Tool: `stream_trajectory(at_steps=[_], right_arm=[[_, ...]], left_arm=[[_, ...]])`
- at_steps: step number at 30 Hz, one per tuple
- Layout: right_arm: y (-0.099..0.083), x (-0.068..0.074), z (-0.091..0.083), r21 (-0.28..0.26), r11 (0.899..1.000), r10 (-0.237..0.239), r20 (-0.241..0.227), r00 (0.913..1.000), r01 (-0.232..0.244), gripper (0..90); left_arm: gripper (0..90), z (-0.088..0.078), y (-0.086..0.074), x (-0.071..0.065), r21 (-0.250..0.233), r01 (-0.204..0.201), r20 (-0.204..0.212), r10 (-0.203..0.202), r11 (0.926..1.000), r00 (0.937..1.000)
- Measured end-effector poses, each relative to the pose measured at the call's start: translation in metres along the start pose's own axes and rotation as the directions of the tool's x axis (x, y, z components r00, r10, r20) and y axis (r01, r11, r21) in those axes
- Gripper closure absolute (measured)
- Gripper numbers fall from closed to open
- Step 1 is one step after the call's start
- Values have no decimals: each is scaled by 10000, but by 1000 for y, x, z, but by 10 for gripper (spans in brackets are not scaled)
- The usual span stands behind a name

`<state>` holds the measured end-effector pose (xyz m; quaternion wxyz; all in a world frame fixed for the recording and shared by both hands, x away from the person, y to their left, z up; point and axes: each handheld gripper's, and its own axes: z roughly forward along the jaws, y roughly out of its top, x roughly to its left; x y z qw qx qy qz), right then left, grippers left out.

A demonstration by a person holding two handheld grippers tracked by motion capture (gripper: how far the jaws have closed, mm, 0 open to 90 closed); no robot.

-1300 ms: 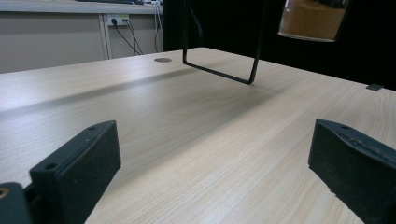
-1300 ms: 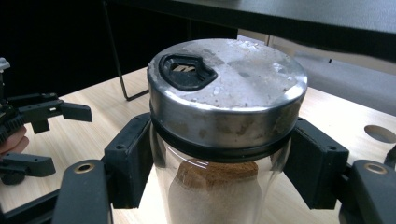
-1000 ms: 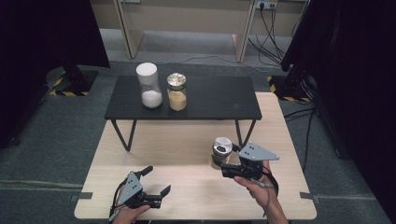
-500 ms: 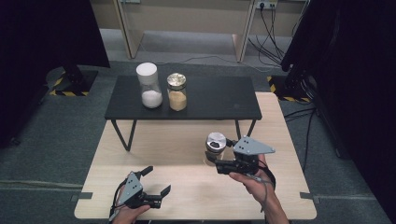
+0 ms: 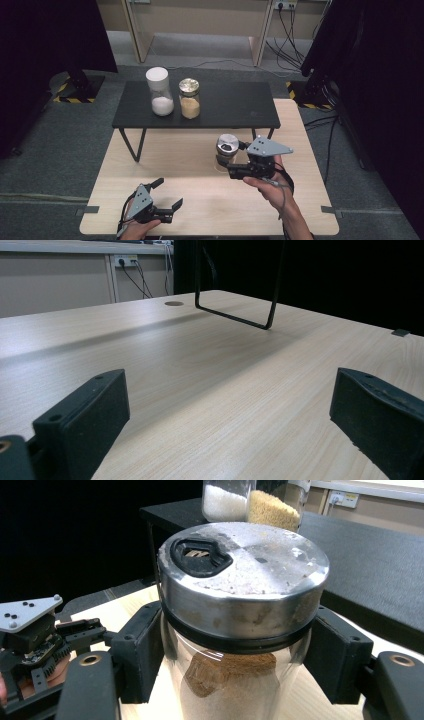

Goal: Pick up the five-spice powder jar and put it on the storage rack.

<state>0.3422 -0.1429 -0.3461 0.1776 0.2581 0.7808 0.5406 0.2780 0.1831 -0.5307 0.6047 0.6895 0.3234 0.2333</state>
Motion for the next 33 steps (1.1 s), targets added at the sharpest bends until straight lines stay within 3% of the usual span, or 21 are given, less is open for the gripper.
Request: stream_trajectory(at_steps=[20,33], right_arm=[[32,-9,4,76,10000,-17,-79,10000,18,312],[57,-21,10,164,9999,29,152,9999,-31,313]], left_arm=[[19,0,0,0,22,-19,17,19,10000,10000],[19,0,0,0,14,-30,15,30,10000,10000]])
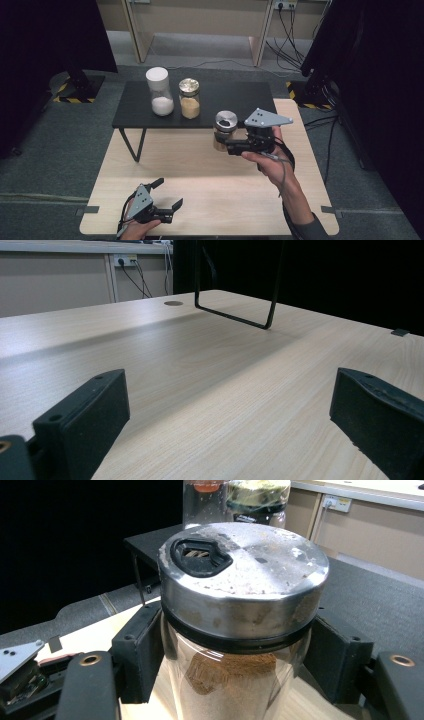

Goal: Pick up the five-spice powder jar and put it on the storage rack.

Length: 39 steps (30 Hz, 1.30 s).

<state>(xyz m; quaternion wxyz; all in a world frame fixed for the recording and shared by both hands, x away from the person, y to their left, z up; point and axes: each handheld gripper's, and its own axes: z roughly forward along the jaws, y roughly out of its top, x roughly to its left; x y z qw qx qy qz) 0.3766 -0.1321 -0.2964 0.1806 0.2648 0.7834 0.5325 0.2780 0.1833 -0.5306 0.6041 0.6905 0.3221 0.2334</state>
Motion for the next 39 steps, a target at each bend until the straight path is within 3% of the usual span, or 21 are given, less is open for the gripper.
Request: stream_trajectory(at_steps=[23,39], right_arm=[[30,-16,21,222,9996,148,437,9989,-158,312],[37,-30,36,246,9991,332,933,9951,-357,312]], left_arm=[[19,0,0,0,-11,18,12,-18,10000,10000],[19,0,0,0,-3,27,24,-27,10000,10000]])
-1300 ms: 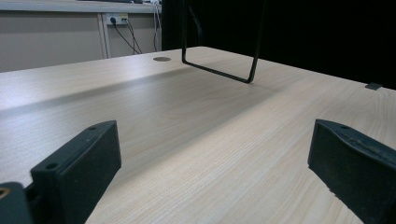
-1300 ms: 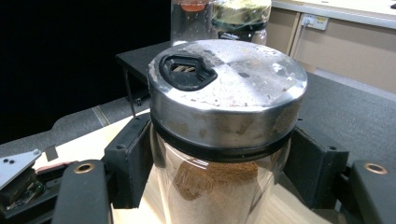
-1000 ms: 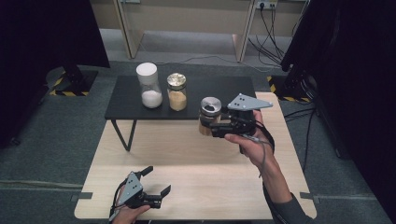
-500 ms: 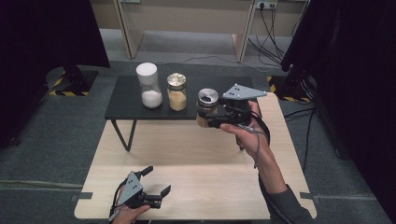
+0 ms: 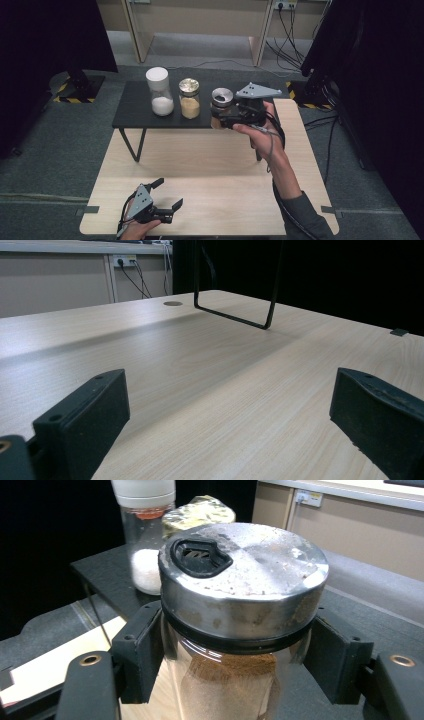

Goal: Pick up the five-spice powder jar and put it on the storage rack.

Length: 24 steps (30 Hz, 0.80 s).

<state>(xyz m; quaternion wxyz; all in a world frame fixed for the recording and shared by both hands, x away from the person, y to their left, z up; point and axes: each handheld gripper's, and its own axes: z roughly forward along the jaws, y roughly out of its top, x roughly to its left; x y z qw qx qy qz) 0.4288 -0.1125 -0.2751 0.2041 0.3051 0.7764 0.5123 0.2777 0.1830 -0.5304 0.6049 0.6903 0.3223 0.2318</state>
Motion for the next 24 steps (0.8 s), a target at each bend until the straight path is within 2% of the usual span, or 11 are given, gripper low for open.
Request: stream_trajectory(at_steps=[11,24], right_arm=[[3,-8,15,-29,10000,77,413,9991,-76,312],[5,-11,32,52,9999,146,769,9969,-150,312]], left_arm=[[19,0,0,0,-2,-4,10,4,10000,10000],[19,0,0,0,-29,-10,23,10,10000,10000]])
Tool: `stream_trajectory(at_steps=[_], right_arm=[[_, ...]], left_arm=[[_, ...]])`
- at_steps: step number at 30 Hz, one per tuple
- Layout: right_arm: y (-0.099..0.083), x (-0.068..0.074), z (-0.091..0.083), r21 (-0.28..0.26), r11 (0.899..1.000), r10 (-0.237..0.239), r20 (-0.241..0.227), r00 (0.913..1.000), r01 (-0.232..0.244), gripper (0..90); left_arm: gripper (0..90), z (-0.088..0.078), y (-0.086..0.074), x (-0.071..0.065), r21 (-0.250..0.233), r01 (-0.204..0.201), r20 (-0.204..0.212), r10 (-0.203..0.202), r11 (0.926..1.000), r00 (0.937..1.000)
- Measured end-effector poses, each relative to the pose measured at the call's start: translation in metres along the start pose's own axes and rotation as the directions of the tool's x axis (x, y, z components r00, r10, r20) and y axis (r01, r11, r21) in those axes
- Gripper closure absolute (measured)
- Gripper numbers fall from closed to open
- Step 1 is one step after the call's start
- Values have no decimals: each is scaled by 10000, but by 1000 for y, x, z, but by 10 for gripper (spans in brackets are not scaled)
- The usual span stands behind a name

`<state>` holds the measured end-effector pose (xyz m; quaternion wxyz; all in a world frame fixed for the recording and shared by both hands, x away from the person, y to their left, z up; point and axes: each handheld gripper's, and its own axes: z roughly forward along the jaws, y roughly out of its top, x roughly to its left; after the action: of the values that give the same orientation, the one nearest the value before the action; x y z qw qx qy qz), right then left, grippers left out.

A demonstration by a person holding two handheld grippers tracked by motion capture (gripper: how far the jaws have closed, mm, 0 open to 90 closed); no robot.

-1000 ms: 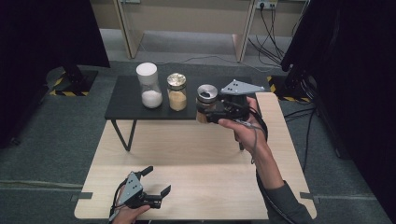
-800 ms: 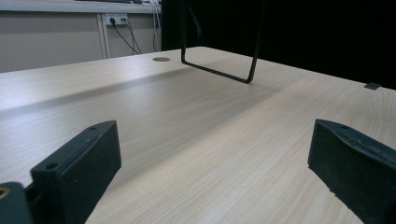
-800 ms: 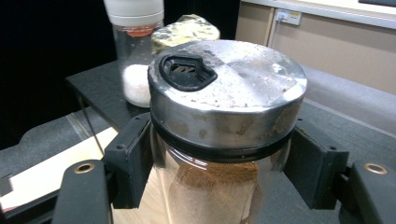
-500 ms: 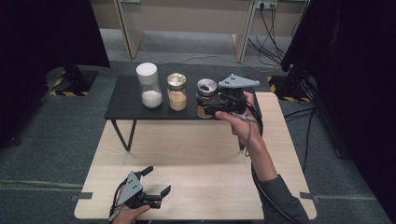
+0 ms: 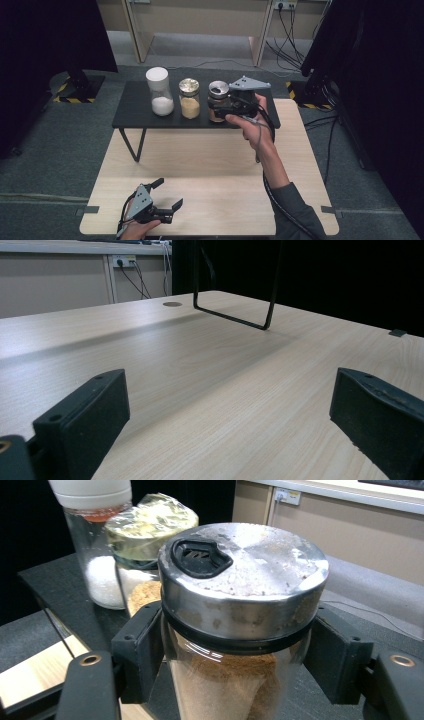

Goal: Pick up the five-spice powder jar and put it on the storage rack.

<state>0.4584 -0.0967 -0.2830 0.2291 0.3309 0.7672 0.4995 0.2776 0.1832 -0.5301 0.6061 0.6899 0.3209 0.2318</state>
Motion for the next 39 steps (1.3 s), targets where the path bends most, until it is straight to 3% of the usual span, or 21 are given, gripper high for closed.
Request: stream_trajectory(at_steps=[13,24,26,29,33,37,39], right_arm=[[-5,-7,14,95,9998,145,317,9994,-148,312],[-10,-11,13,-81,9993,356,144,9993,-355,303],[-12,-13,13,-99,9979,635,92,9979,-634,256],[-14,-13,12,-13,9978,668,126,9977,-668,210],[-15,-10,5,-371,9959,829,123,9965,-824,150],[-13,-8,-4,-772,9939,838,586,9948,-792,121],[-12,-8,-9,-917,9919,926,470,9946,-880,116]], left_arm=[[19,0,0,0,-4,-8,26,8,10000,10000],[19,0,0,-1,3,-9,26,9,10000,10000],[19,0,0,-1,11,-22,31,22,10000,10000],[19,0,0,-1,26,-21,43,21,10000,10000],[19,0,0,-1,37,-31,41,31,10000,10000],[20,0,0,-1,42,-36,50,36,10000,10000],[20,0,0,-1,54,-40,51,39,10000,10000]])
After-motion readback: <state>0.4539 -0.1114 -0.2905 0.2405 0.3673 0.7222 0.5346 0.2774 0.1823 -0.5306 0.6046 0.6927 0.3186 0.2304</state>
